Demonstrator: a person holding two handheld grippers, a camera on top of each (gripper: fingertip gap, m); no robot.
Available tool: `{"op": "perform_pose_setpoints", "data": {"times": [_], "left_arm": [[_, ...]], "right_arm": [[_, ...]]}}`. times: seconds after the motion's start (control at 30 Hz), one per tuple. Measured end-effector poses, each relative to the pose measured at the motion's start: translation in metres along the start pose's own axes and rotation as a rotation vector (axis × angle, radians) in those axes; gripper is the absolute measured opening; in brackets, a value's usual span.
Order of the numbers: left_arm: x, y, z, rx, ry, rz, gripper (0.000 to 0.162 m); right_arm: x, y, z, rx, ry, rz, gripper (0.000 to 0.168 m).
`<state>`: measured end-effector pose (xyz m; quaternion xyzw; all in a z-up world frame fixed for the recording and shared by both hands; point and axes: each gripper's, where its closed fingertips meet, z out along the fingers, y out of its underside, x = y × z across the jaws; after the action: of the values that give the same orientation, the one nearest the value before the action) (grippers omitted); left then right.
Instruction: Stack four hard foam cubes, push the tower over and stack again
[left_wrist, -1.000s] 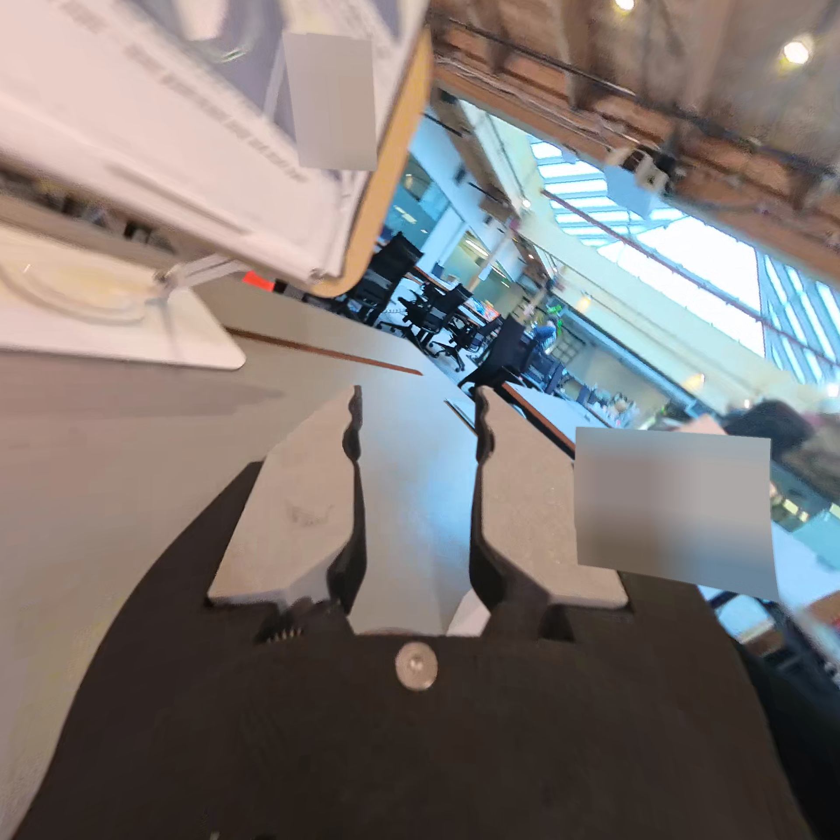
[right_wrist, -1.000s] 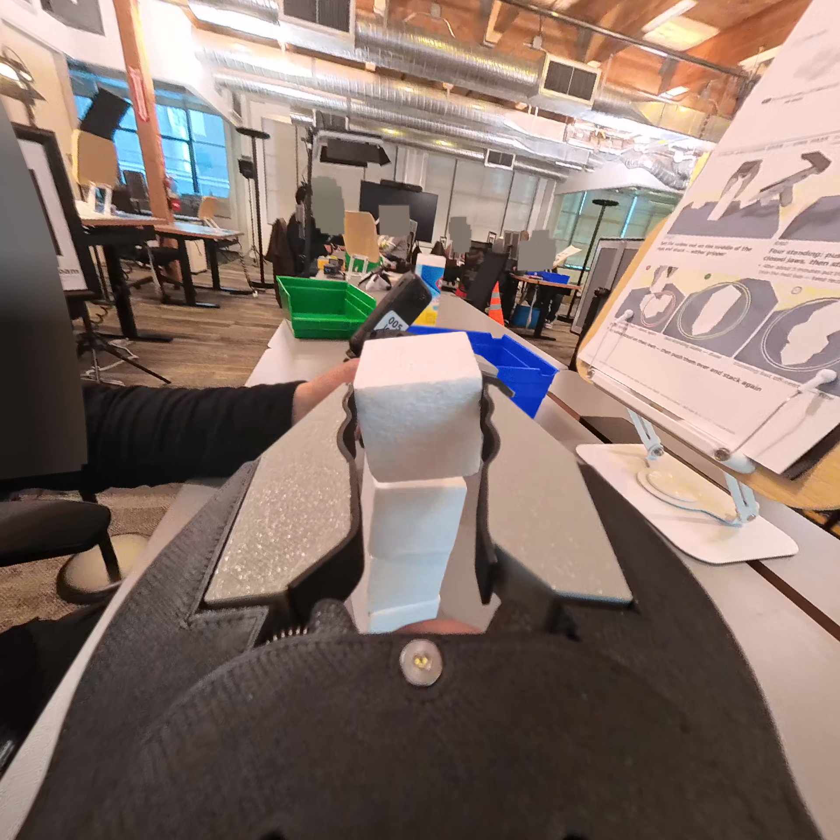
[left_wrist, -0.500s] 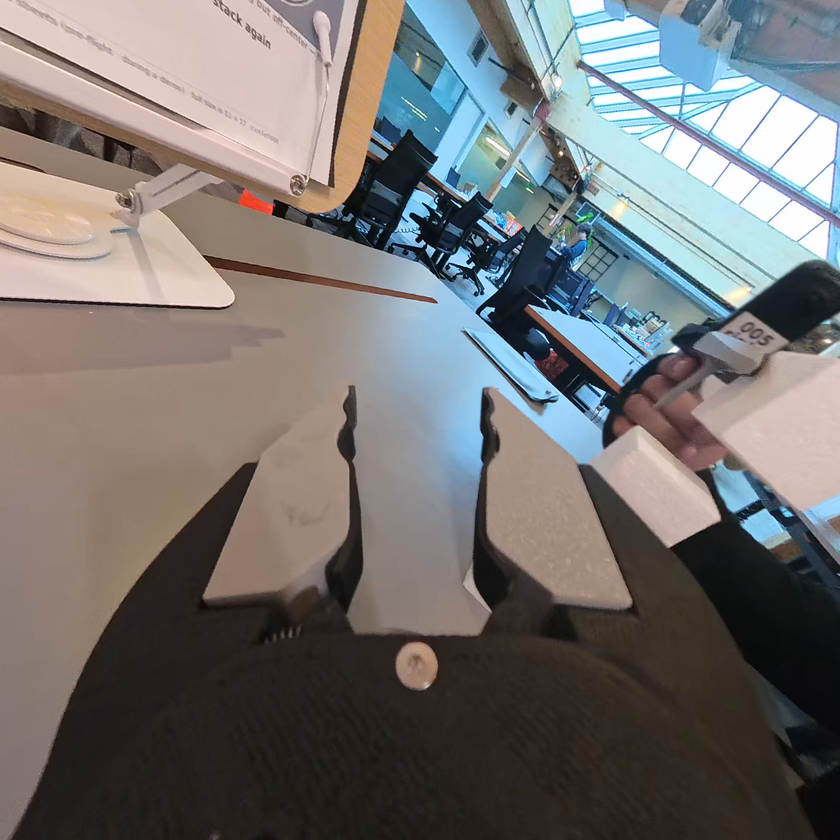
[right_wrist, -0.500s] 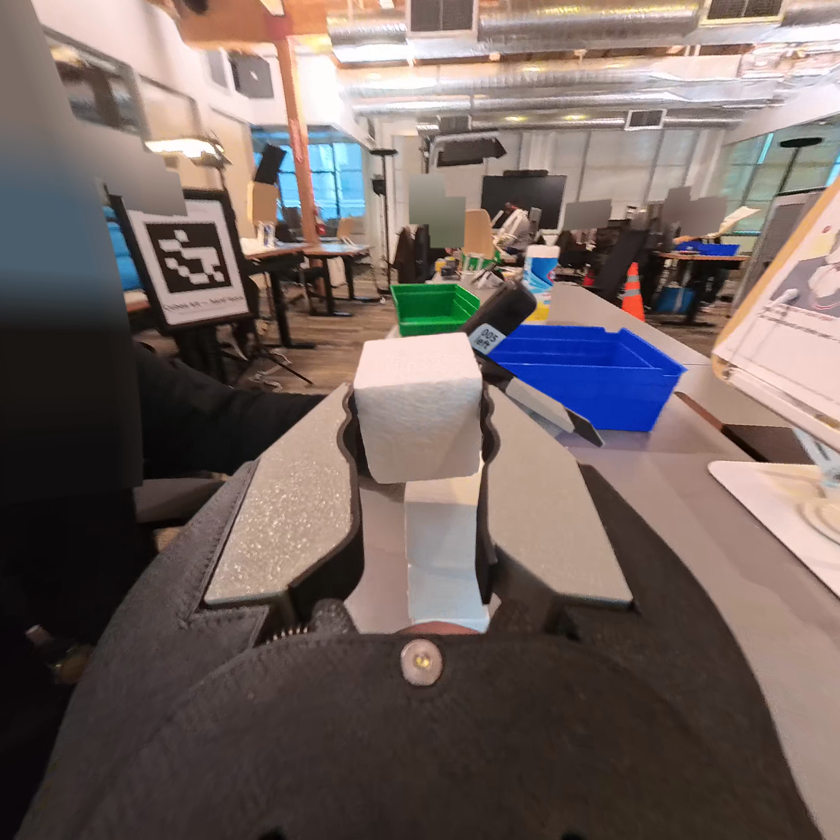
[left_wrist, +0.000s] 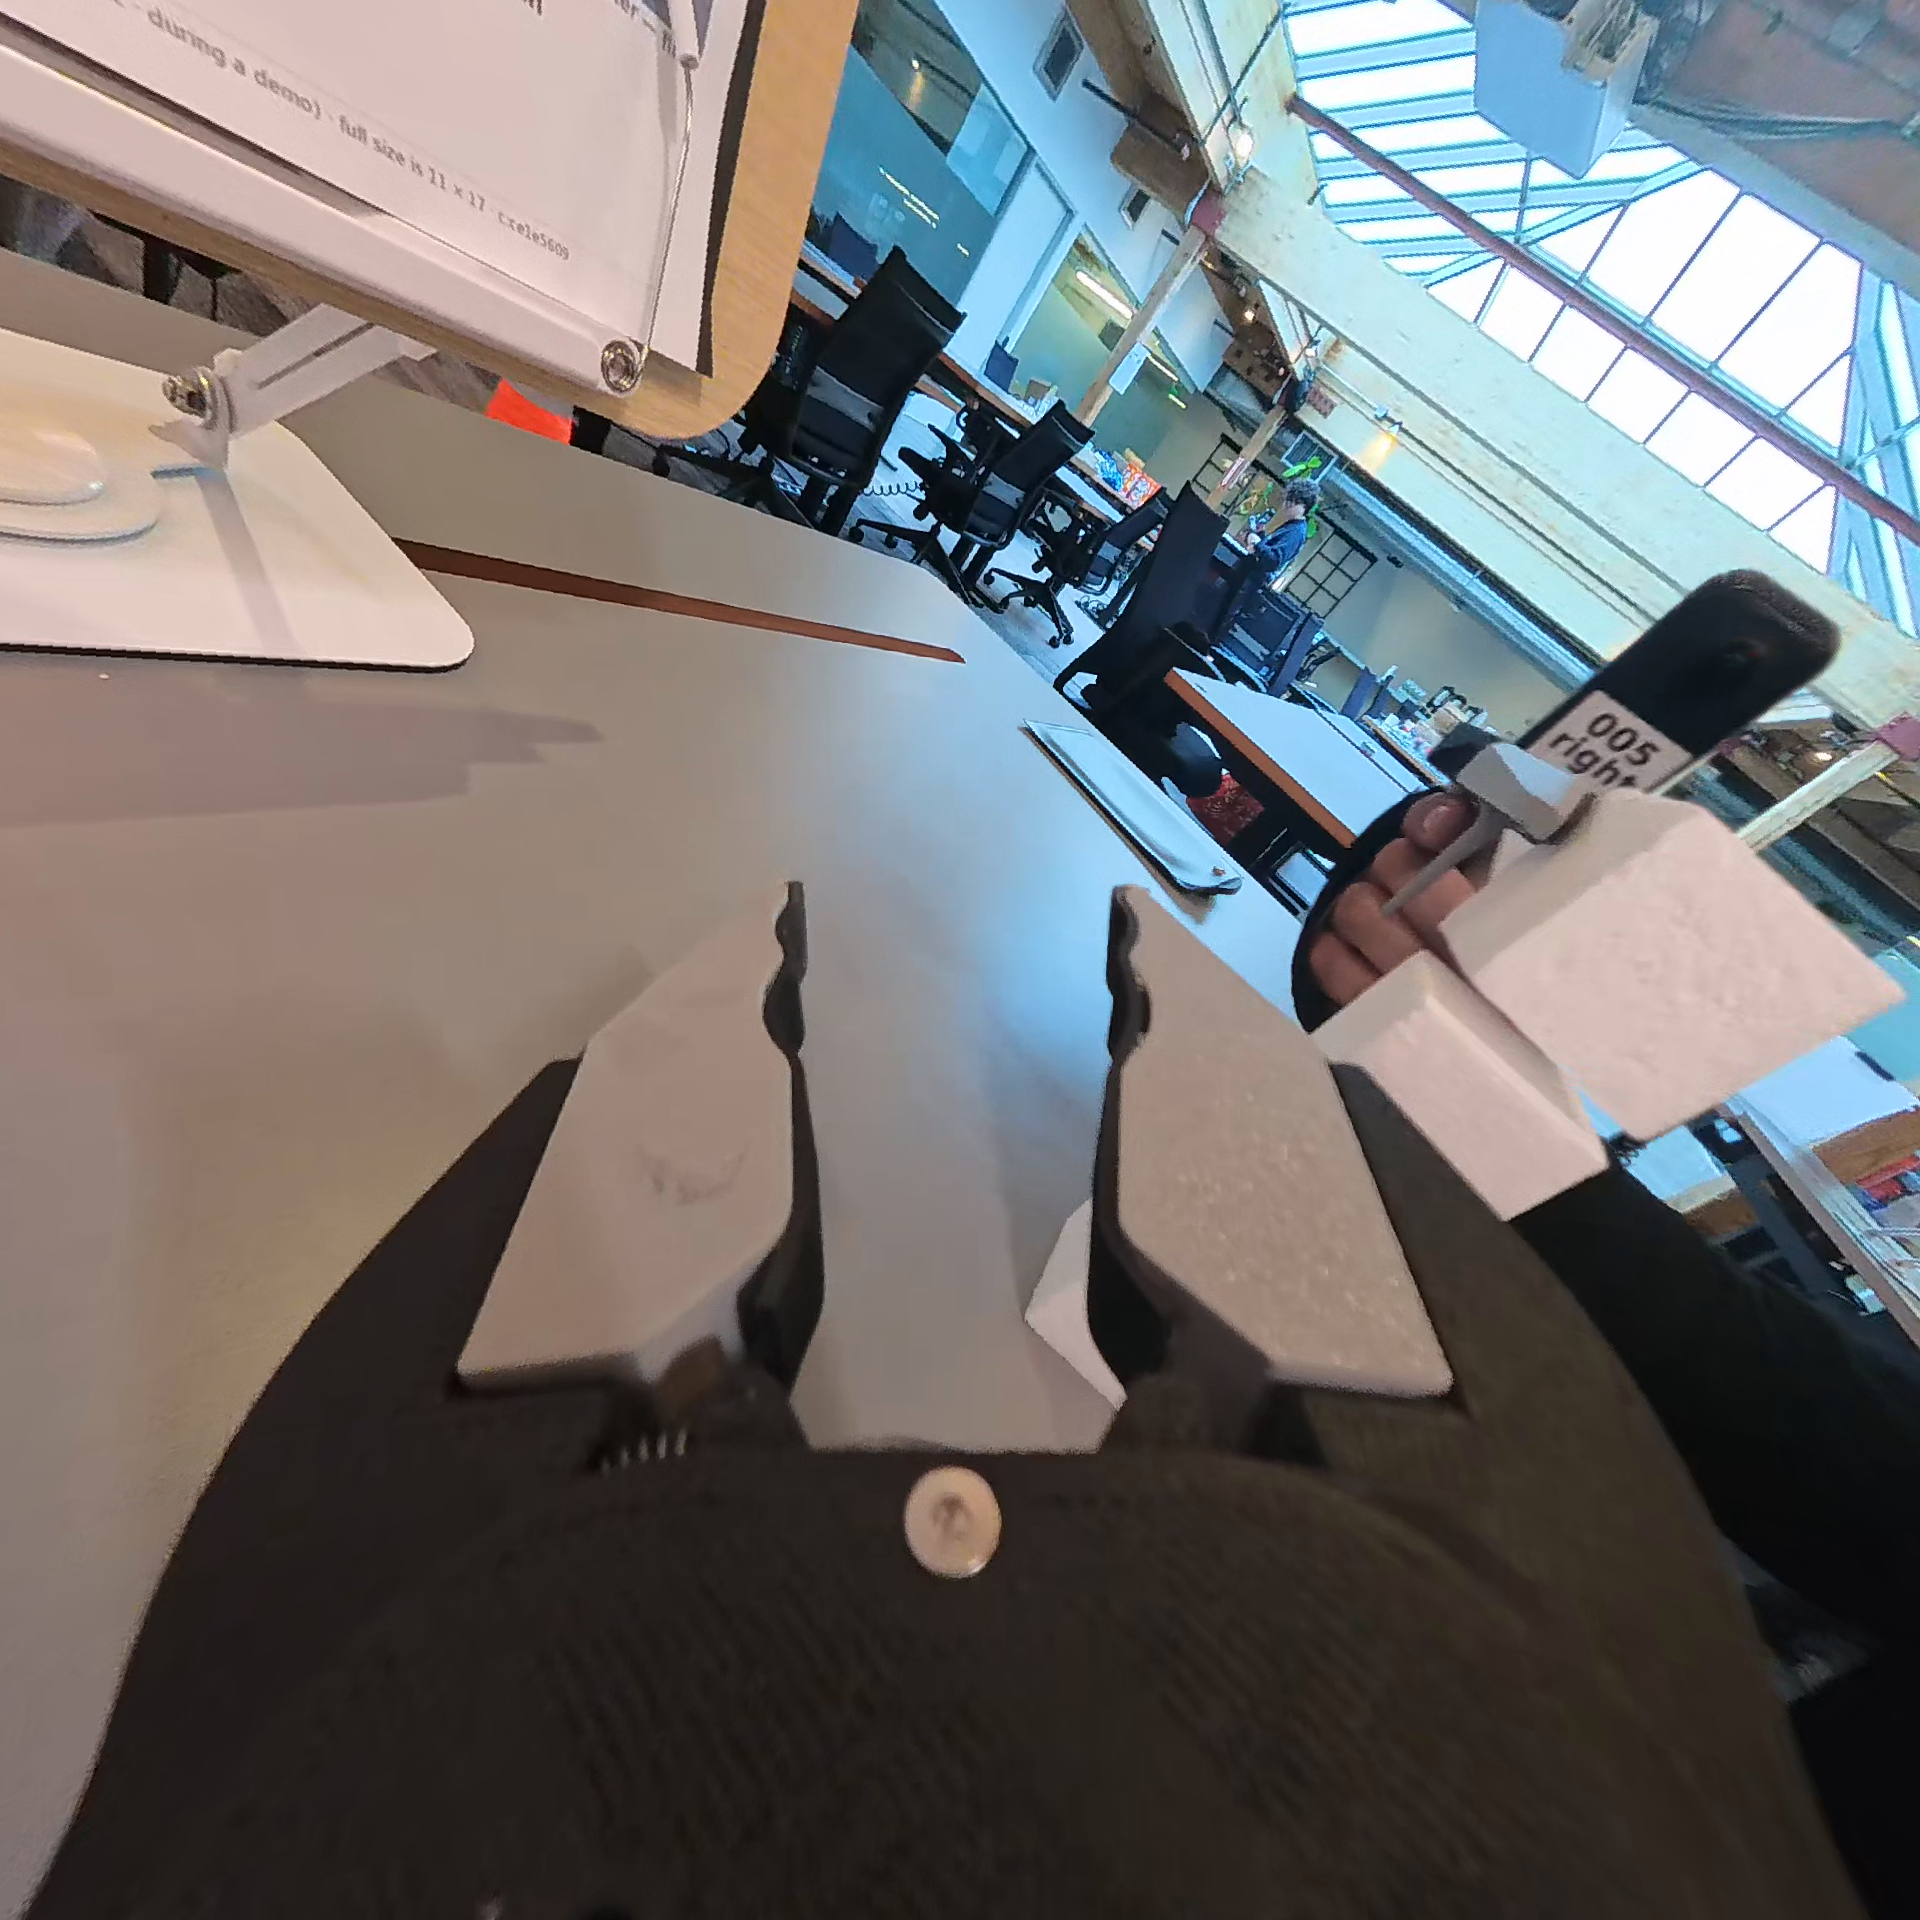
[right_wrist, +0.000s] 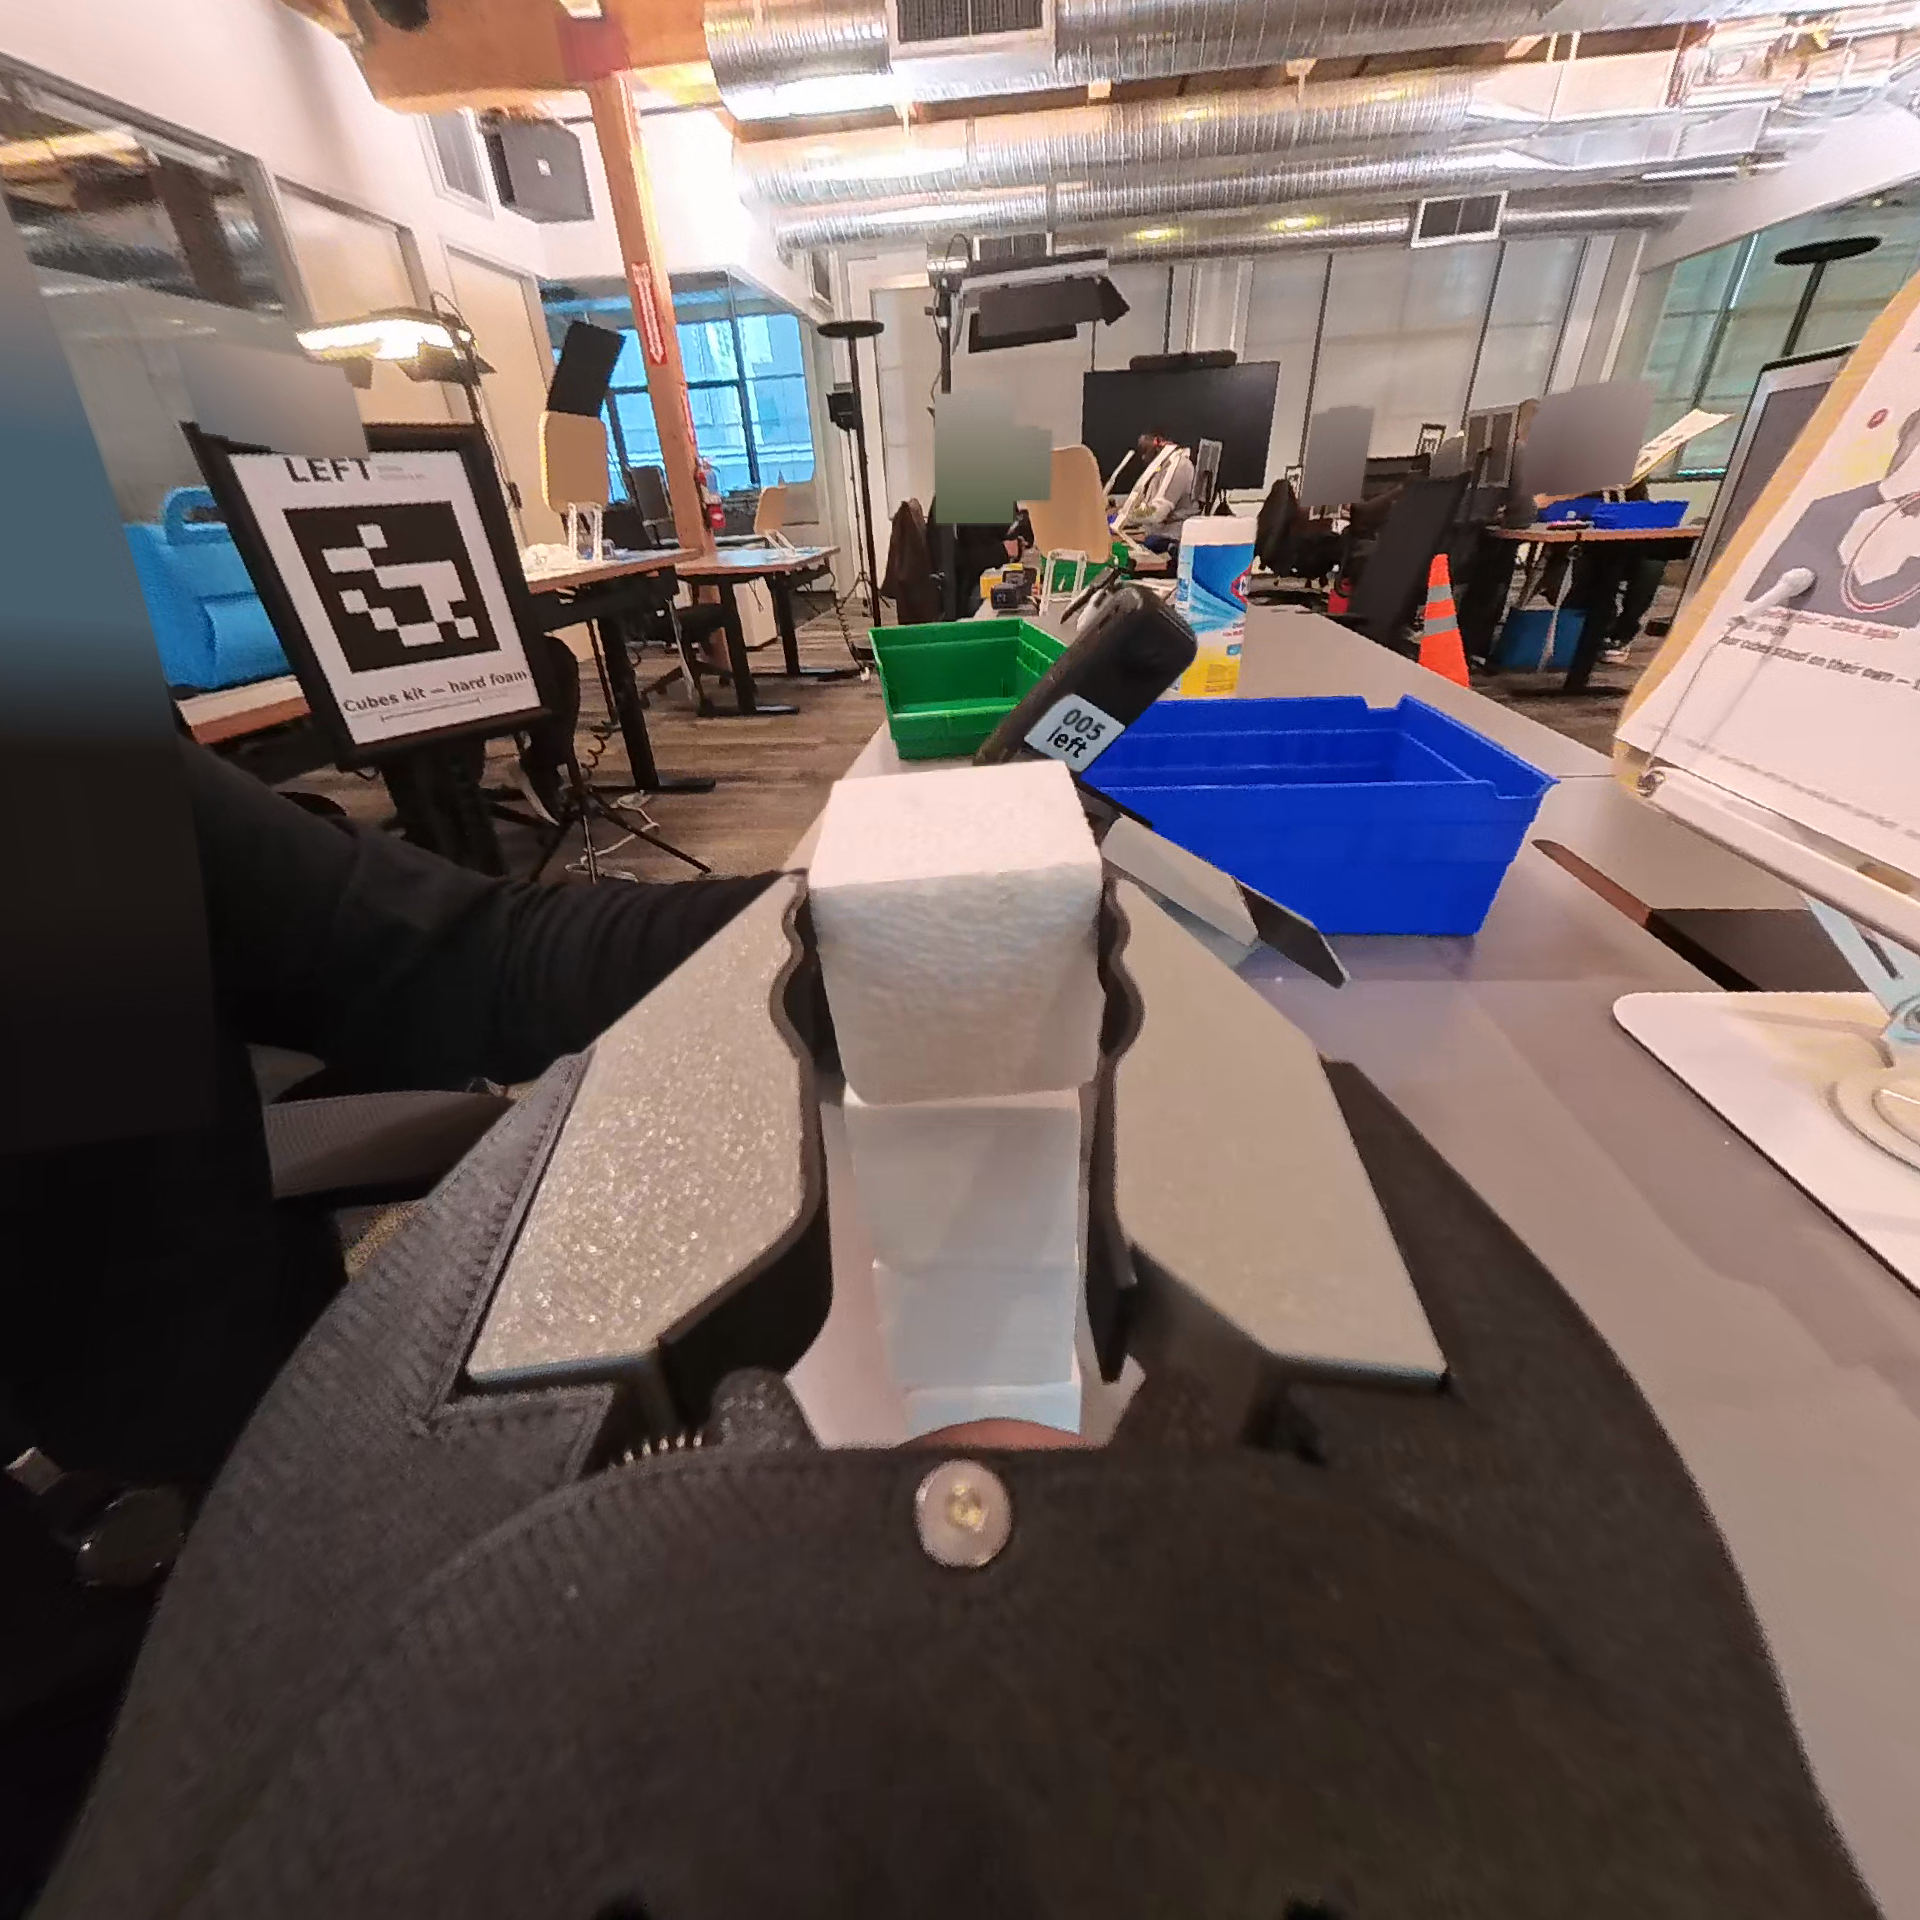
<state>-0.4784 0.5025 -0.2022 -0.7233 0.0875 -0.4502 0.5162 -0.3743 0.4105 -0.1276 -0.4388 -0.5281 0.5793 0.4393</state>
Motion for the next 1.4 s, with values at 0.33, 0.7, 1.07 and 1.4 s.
{"op": "perform_pose_setpoints", "data": {"times": [0.33, 0.7, 1.07, 1.4], "left_arm": [[0.000, 0.000, 0.000, -0.007, 0.001, -0.009, 0.058], [-0.001, 0.003, 0.001, -0.018, -0.001, -0.014, 0.058], [0.000, 0.006, 0.003, -0.031, 0.003, -0.016, 0.059], [0.000, 0.008, 0.003, -0.039, 0.005, -0.017, 0.059]], "right_arm": [[-0.001, 0.002, 0.003, -0.043, 0.081, -0.041, 0.052], [-0.001, 0.004, 0.004, -0.045, 0.097, -0.034, 0.053], [0.000, 0.005, 0.004, -0.036, 0.087, -0.013, 0.053], [0.007, 0.017, 0.008, -0.058, 0.091, 0.046, 0.065]]}}
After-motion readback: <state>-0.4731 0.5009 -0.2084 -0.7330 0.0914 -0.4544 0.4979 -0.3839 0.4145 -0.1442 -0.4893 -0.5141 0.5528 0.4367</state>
